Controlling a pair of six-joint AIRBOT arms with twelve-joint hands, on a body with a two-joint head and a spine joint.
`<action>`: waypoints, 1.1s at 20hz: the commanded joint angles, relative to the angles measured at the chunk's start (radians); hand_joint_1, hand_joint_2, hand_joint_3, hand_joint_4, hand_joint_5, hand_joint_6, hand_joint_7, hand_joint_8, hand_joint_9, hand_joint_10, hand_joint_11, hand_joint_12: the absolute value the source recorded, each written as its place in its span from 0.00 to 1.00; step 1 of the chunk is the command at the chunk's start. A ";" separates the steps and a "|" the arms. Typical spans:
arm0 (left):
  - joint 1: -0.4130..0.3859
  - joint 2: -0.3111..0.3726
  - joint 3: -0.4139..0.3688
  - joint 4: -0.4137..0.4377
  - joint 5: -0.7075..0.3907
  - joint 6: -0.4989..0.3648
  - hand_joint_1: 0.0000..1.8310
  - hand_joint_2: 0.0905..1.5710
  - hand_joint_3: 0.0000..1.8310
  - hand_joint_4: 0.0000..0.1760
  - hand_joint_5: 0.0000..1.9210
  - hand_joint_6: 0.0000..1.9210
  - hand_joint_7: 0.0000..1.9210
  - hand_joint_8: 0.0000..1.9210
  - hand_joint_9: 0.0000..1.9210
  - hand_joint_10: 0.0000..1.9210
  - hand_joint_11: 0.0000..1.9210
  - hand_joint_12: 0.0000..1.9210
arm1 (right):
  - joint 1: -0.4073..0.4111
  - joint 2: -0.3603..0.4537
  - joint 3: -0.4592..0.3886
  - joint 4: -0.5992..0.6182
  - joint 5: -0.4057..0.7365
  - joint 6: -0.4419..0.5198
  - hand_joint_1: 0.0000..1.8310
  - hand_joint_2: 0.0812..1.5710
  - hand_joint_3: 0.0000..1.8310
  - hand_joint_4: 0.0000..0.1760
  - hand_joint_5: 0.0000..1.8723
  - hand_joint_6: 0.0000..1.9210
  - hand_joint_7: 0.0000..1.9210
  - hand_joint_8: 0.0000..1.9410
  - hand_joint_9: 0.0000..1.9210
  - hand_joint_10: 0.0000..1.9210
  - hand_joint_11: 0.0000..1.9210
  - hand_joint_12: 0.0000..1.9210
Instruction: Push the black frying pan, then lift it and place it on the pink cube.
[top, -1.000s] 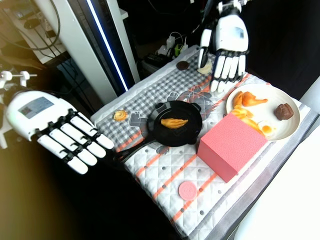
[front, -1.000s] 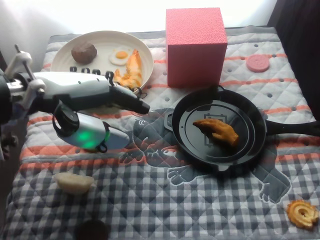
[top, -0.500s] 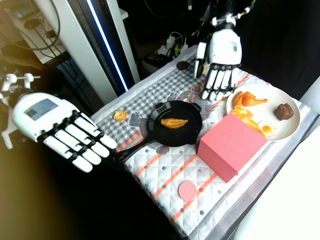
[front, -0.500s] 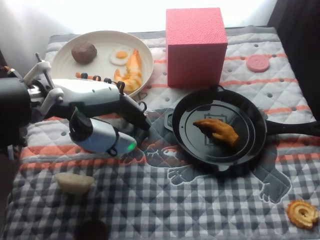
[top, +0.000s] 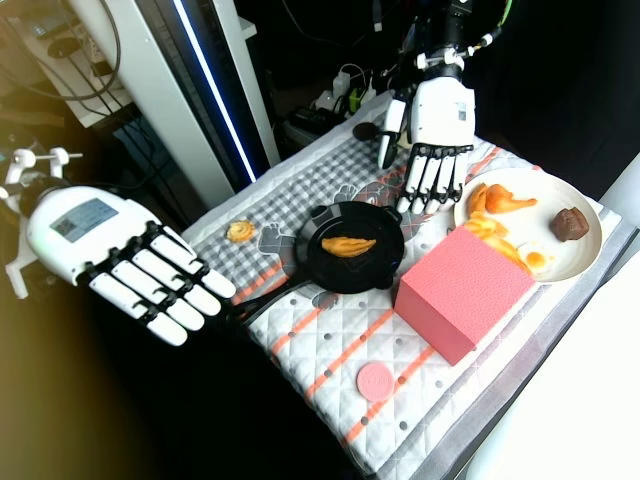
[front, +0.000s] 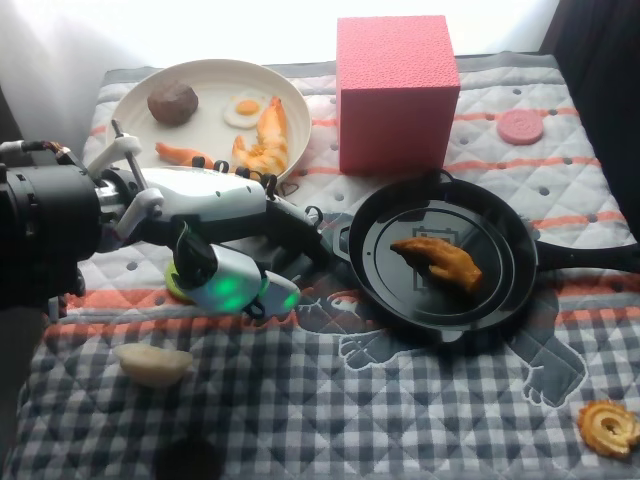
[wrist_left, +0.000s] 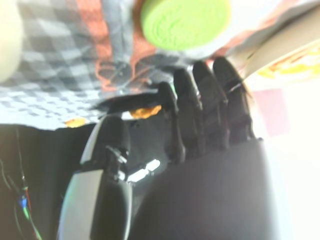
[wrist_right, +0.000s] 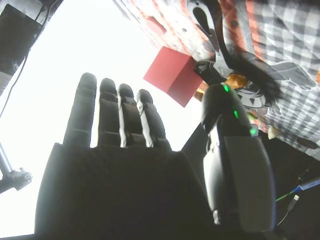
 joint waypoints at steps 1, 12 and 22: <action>-0.006 -0.015 -0.007 -0.005 -0.074 -0.005 0.24 0.85 0.00 0.23 0.11 0.34 0.20 0.00 0.10 0.19 0.00 0.44 | 0.007 0.003 0.006 0.007 0.120 0.003 0.24 0.84 0.00 0.00 0.00 0.00 0.00 0.00 0.00 0.00 0.00 0.00; -0.013 -0.041 -0.028 0.013 -0.167 -0.007 0.32 0.82 0.00 0.08 0.20 0.29 0.29 0.00 0.20 0.01 0.00 0.36 | 0.007 -0.003 0.005 0.007 0.119 0.006 0.27 0.84 0.00 0.00 0.00 0.00 0.00 0.00 0.00 0.00 0.00 0.00; -0.023 -0.085 -0.023 0.026 -0.212 -0.008 0.35 0.80 0.00 0.00 0.29 0.12 0.31 0.03 0.17 0.24 0.00 0.56 | 0.007 -0.004 0.006 0.007 0.119 0.007 0.25 0.83 0.00 0.00 0.00 0.00 0.00 0.00 0.02 0.01 0.02 0.01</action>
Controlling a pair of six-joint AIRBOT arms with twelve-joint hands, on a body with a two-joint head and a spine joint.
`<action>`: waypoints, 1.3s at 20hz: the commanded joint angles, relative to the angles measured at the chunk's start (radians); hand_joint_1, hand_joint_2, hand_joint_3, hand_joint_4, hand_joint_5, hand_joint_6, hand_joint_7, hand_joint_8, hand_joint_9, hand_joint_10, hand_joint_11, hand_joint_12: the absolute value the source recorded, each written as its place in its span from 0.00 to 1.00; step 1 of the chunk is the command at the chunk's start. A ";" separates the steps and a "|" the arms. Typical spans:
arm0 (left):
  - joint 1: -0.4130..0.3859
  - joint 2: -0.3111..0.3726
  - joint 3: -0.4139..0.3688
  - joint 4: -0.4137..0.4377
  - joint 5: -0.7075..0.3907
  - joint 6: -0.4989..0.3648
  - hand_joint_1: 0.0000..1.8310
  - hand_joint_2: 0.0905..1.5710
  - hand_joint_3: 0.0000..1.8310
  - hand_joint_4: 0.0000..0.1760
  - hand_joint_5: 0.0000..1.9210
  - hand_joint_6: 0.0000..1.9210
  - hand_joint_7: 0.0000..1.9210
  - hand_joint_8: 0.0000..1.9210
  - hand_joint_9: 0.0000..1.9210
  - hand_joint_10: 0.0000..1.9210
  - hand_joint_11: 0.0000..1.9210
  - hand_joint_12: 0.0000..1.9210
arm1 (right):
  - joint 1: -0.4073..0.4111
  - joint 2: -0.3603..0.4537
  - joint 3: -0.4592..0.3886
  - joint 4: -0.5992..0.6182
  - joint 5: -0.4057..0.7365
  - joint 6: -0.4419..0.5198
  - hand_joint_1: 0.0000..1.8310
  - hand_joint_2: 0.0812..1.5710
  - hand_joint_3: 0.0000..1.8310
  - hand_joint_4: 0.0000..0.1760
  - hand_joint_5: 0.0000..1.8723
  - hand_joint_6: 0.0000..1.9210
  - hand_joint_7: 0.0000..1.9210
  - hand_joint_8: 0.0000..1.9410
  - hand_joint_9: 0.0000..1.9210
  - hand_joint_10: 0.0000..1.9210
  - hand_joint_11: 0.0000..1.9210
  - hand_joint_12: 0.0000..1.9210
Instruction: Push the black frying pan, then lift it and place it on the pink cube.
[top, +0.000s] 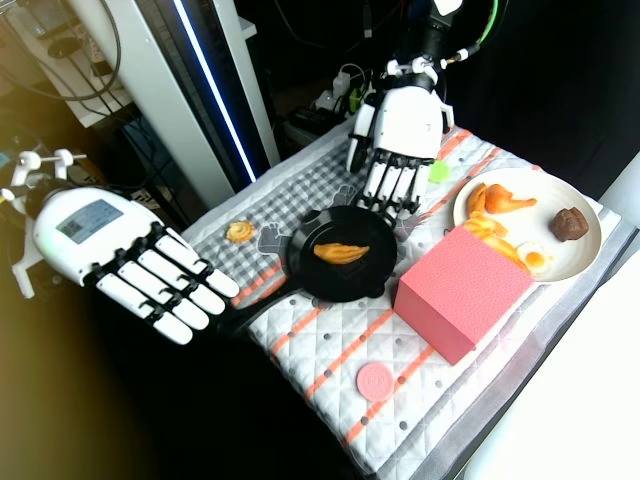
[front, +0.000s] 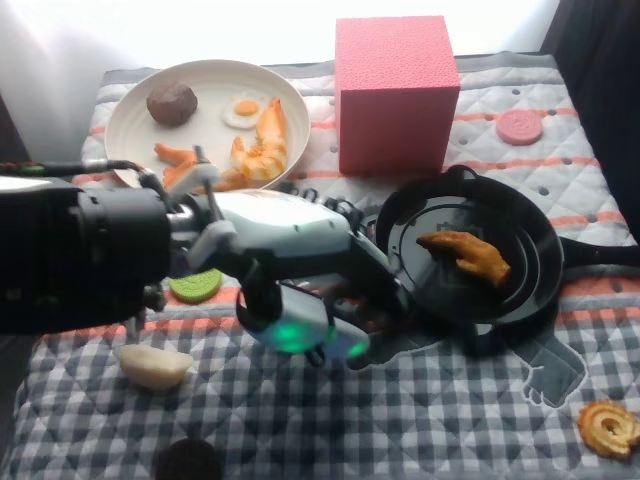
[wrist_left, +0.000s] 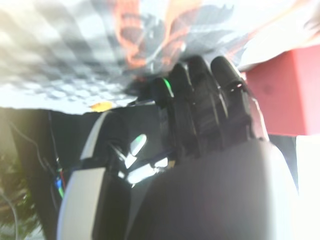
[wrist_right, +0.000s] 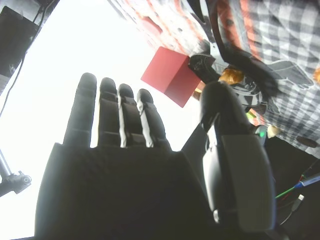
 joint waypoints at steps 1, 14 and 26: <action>-0.008 -0.003 -0.007 -0.018 -0.089 -0.008 0.34 0.81 0.00 0.00 0.29 0.13 0.32 0.04 0.15 0.33 0.00 0.57 | 0.007 0.001 0.006 0.007 0.118 0.002 0.25 0.83 0.00 0.00 0.00 0.00 0.00 0.00 0.02 0.01 0.01 0.01; -0.069 -0.086 0.056 0.254 -0.160 -0.314 0.35 0.77 0.00 0.00 0.32 0.03 0.26 0.00 0.17 0.12 0.00 0.57 | 0.006 0.001 0.005 0.007 0.119 0.004 0.23 0.84 0.00 0.00 0.00 0.00 0.00 0.00 0.01 0.00 0.00 0.19; -0.071 -0.091 0.059 0.218 -0.207 -0.314 0.29 0.83 0.00 0.18 0.24 0.03 0.18 0.01 0.11 0.02 0.00 0.26 | 0.006 0.001 0.005 0.007 0.120 0.004 0.26 0.84 0.00 0.00 0.00 0.00 0.00 0.00 0.01 0.00 0.00 0.09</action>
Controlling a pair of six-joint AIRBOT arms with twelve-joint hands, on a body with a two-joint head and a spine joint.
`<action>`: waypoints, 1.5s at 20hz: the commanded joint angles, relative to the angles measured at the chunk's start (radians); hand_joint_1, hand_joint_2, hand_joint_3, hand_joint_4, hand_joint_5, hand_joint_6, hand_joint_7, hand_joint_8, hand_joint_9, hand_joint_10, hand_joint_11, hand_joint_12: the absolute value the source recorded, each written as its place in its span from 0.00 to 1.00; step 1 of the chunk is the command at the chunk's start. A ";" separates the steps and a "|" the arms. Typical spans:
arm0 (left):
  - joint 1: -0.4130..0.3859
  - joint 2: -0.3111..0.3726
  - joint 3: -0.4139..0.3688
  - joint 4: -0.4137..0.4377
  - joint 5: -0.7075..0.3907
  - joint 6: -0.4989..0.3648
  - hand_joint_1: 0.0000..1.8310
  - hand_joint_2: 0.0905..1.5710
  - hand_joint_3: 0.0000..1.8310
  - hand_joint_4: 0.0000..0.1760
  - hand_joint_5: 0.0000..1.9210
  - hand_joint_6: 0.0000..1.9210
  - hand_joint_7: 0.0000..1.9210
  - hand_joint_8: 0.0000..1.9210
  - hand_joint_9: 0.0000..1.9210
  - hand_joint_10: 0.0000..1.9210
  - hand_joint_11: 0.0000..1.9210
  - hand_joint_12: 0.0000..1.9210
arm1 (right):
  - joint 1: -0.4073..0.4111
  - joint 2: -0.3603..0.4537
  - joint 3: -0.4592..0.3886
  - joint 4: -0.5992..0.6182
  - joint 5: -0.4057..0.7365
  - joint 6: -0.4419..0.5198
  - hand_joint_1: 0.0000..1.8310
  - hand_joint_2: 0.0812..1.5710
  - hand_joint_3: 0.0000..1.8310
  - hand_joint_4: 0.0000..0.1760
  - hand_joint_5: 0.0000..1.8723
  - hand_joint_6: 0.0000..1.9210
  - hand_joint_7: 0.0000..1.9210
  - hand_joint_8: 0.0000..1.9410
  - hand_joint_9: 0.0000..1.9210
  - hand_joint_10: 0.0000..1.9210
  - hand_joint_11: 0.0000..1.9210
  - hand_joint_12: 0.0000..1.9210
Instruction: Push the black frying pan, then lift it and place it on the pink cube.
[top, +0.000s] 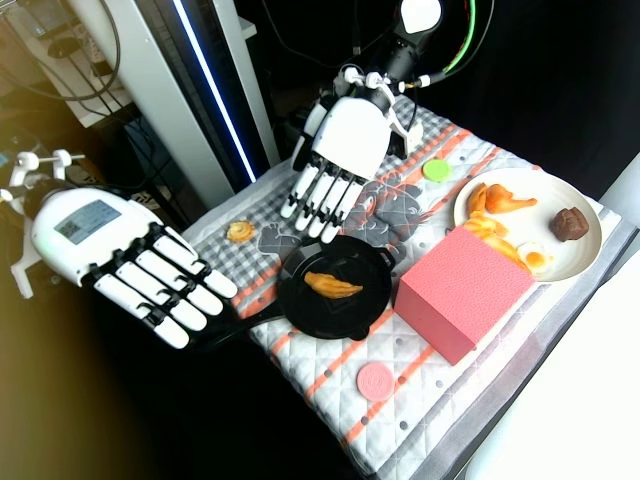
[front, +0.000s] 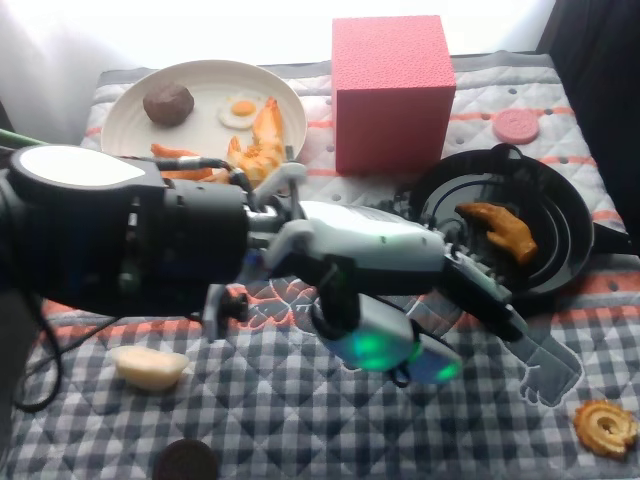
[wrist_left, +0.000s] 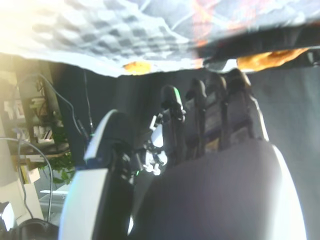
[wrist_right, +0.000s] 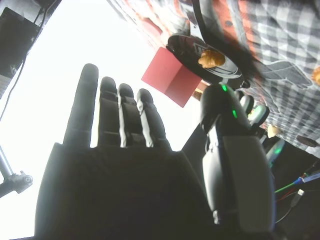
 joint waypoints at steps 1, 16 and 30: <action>-0.009 0.019 -0.007 -0.045 -0.038 -0.007 0.34 0.80 0.00 0.11 0.26 0.04 0.20 0.01 0.14 0.03 0.00 0.32 | 0.006 0.001 0.005 0.008 0.120 0.001 0.27 0.84 0.00 0.00 0.00 0.00 0.00 0.00 0.00 0.00 0.00 0.05; -0.034 0.111 0.011 -0.014 0.216 0.027 0.36 0.82 0.00 0.00 0.21 0.11 0.23 0.00 0.22 0.01 0.00 0.53 | 0.005 -0.002 0.006 0.016 0.124 0.002 0.24 0.83 0.00 0.00 0.00 0.00 0.00 0.00 0.03 0.00 0.00 0.17; -0.043 0.033 0.079 -0.071 0.314 0.114 0.36 0.74 0.00 0.00 0.28 0.01 0.27 0.01 0.27 0.03 0.00 0.74 | 0.005 -0.008 0.008 0.018 0.128 0.002 0.26 0.83 0.00 0.00 0.00 0.00 0.00 0.00 0.01 0.00 0.00 0.07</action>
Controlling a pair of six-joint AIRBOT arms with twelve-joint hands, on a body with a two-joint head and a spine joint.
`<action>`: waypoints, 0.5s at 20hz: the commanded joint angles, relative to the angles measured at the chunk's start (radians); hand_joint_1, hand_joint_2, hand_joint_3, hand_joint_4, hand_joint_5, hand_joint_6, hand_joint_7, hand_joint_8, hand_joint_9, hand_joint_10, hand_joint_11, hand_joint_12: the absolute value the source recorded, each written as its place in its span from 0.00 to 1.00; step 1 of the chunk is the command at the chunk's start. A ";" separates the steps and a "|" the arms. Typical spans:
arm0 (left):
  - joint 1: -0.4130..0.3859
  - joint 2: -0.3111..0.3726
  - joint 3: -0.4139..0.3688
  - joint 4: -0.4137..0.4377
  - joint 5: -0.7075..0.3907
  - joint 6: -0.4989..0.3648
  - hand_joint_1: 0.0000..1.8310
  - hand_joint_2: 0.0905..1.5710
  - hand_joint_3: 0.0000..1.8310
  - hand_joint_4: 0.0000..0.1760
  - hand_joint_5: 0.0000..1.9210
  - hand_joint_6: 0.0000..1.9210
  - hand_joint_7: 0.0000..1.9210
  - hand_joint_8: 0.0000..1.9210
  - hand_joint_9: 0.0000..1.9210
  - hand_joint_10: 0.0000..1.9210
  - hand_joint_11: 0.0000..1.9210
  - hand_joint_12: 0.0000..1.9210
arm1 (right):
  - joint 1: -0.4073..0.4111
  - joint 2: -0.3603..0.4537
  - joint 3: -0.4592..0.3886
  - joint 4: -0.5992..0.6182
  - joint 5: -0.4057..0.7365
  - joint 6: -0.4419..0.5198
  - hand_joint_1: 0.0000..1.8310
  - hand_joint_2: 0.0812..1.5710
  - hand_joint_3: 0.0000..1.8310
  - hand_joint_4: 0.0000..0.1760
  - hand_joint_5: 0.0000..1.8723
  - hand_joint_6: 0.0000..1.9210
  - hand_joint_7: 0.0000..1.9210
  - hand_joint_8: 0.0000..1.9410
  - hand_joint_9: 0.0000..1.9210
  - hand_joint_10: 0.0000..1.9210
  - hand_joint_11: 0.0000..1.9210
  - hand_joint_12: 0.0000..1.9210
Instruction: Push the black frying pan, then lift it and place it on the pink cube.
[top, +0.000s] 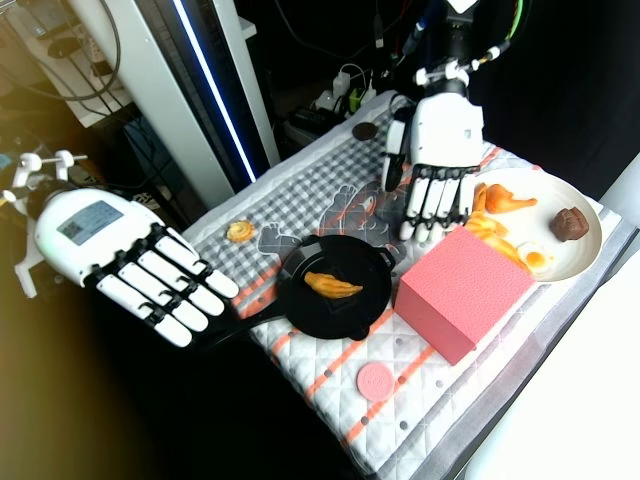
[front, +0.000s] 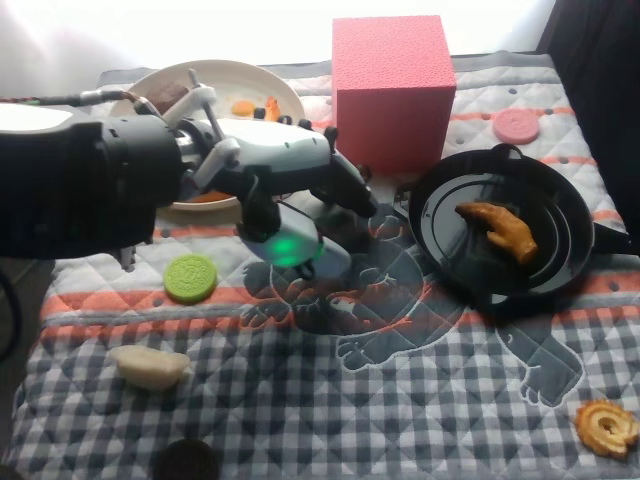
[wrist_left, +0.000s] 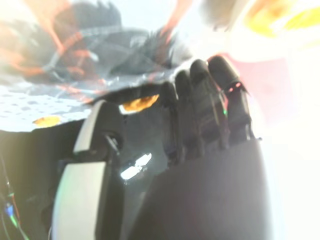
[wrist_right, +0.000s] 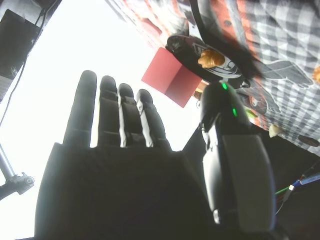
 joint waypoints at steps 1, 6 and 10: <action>-0.016 -0.005 0.006 -0.008 -0.025 0.002 0.35 0.76 0.00 0.00 0.28 0.01 0.27 0.00 0.26 0.03 0.00 0.73 | 0.005 0.001 0.006 0.006 0.125 0.001 0.25 0.83 0.00 0.00 0.00 0.00 0.00 0.00 0.02 0.00 0.00 0.12; -0.016 -0.032 0.014 -0.061 -0.060 0.036 0.34 0.80 0.00 0.00 0.27 0.00 0.26 0.01 0.26 0.03 0.00 0.61 | 0.004 -0.002 0.007 0.006 0.124 0.001 0.25 0.84 0.00 0.00 0.00 0.00 0.00 0.00 0.02 0.00 0.00 0.01; -0.021 -0.039 0.010 -0.072 -0.097 0.037 0.33 0.81 0.00 0.00 0.21 0.00 0.22 0.01 0.20 0.01 0.00 0.36 | 0.004 -0.003 0.007 0.006 0.124 0.001 0.25 0.84 0.00 0.00 0.00 0.00 0.00 0.00 0.01 0.00 0.00 0.00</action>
